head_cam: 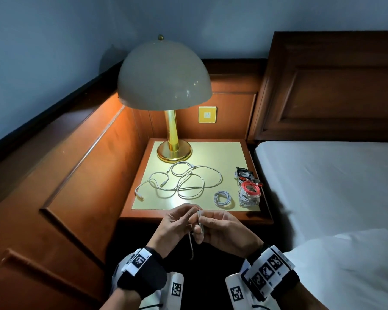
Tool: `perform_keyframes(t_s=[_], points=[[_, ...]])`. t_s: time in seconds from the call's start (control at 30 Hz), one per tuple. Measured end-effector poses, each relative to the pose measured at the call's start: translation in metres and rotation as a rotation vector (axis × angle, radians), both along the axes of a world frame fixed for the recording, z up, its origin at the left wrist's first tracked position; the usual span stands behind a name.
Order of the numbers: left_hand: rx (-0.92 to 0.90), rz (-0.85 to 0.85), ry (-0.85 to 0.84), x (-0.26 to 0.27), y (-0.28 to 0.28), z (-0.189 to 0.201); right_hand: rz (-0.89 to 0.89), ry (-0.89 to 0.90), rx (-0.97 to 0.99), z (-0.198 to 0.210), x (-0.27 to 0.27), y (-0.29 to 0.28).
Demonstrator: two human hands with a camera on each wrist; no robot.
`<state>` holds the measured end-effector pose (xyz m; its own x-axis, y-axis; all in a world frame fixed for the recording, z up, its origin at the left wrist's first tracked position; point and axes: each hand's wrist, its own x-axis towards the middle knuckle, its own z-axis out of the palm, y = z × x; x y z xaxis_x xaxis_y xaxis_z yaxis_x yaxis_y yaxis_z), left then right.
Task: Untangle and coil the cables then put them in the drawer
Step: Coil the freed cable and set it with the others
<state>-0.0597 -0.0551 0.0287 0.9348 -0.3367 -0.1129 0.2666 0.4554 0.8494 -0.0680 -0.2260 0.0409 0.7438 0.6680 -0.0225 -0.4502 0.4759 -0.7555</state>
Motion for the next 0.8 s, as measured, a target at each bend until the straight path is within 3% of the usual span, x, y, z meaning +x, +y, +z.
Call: perform_keyframes(t_s=[0.1, 0.2, 0.4, 0.57, 0.7, 0.8], points=[[0.108, 0.019, -0.029, 0.002, -0.001, -0.017, -0.098, -0.028, 0.031, 0.0, 0.002, 0.003], [0.347, -0.009, -0.092, -0.004, -0.005, -0.025, -0.253, -0.112, -0.017, 0.004, 0.01, 0.004], [0.628, 0.029, -0.231, -0.012, -0.014, -0.023, -0.601, -0.458, -0.415, 0.003, 0.026, 0.002], [0.824, -0.012, -0.339, -0.016, -0.014, -0.012, -0.651, -0.724, -0.696, -0.009, 0.036, -0.003], [1.016, 0.109, -0.647, -0.015, -0.009, -0.006, -0.648, -0.953, -0.945, -0.024, 0.038, -0.011], [1.072, 0.237, -0.808, -0.009, -0.007, -0.005, -0.516, -0.834, -0.979, -0.031, 0.035, -0.013]])
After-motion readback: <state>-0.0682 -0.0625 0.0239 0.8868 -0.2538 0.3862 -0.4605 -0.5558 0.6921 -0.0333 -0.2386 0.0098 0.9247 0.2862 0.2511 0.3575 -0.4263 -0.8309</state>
